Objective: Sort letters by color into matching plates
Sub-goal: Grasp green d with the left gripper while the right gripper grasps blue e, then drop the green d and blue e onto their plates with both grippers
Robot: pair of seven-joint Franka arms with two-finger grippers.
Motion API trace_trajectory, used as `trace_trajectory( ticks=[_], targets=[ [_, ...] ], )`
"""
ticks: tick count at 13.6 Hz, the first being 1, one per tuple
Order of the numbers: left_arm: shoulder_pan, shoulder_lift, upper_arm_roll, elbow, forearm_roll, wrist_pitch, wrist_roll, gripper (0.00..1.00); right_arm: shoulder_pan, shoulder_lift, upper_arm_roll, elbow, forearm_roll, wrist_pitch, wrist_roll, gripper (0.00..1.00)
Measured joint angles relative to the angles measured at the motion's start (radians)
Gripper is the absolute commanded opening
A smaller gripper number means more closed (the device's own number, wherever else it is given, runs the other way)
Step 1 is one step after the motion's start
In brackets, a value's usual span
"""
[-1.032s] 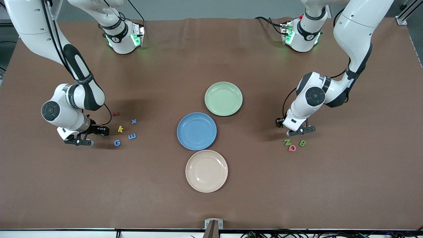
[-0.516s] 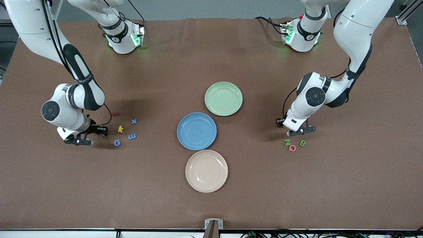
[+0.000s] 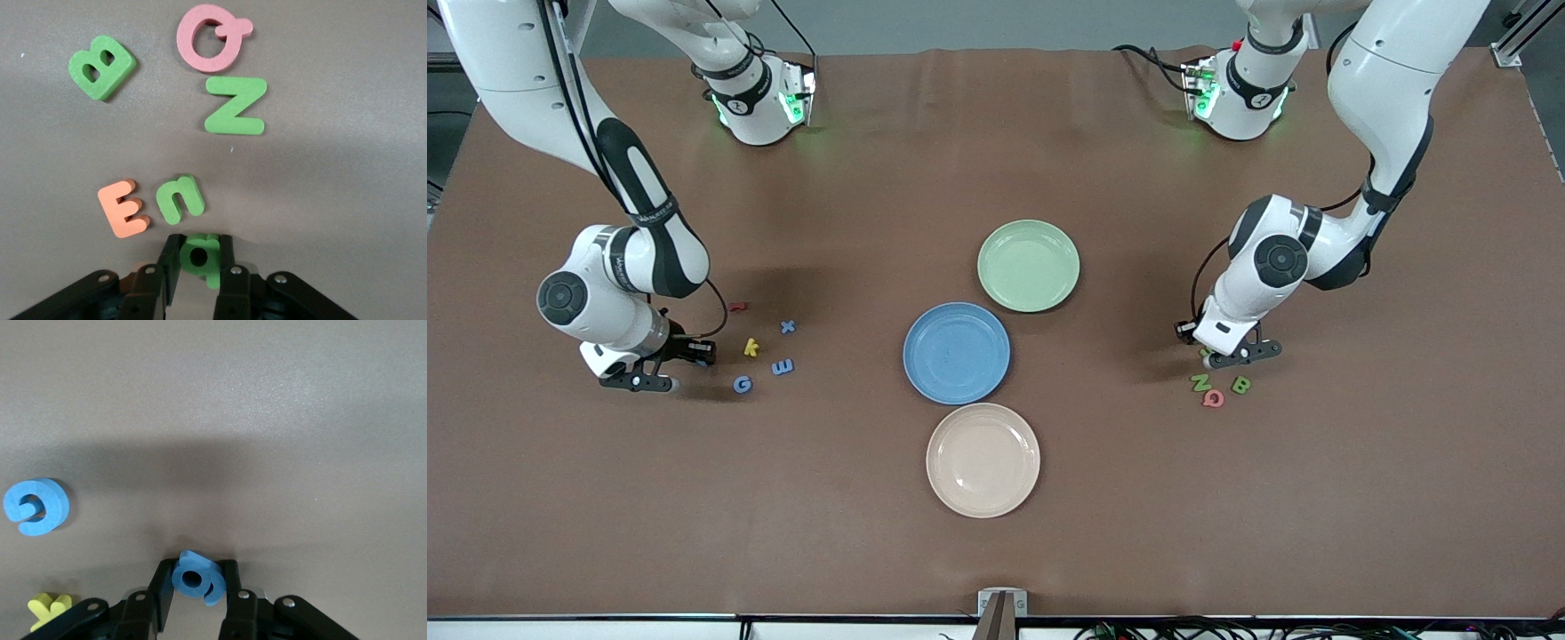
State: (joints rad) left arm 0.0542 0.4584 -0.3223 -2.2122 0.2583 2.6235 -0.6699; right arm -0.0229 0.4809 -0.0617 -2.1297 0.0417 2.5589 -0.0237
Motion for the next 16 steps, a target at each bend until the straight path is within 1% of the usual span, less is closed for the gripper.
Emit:
trace_trajectory(
  ticks=[1, 3, 5, 7, 9, 10, 13, 16],
  targets=[
    [0.0, 0.0, 0.001, 0.002, 0.0, -0.001, 0.0, 0.0, 0.001, 0.0, 0.002, 0.007, 0.0, -0.018, 0.0, 0.03],
    [0.001, -0.006, 0.001, 0.01, 0.002, -0.022, -0.001, 0.0, 0.009, -0.001, 0.006, 0.048, 0.003, -0.103, 0.006, 0.03],
    [0.0, -0.028, -0.012, 0.019, 0.003, -0.058, -0.024, 0.0, 0.017, -0.009, 0.02, 0.103, 0.042, -0.198, 0.033, 0.03],
    [-0.002, -0.049, -0.056, 0.031, 0.003, -0.106, -0.083, 0.0, 0.027, -0.029, 0.05, 0.145, 0.079, -0.28, 0.098, 0.03],
    [-0.019, -0.06, -0.1, 0.034, 0.005, -0.129, -0.164, 0.0, 0.067, -0.055, 0.082, 0.161, 0.087, -0.317, 0.238, 0.03],
    [-0.037, -0.061, -0.114, 0.034, 0.006, -0.137, -0.204, 0.0, 0.109, -0.066, 0.093, 0.163, 0.089, -0.319, 0.33, 0.03],
    [-0.092, -0.062, -0.149, 0.043, 0.006, -0.161, -0.309, 0.0, 0.3, -0.077, 0.104, 0.19, 0.091, -0.317, 0.642, 0.03],
    [-0.099, -0.063, -0.22, 0.084, 0.007, -0.233, -0.391, 0.0, 0.451, -0.075, 0.105, 0.247, 0.091, -0.315, 0.873, 0.03]
  ],
)
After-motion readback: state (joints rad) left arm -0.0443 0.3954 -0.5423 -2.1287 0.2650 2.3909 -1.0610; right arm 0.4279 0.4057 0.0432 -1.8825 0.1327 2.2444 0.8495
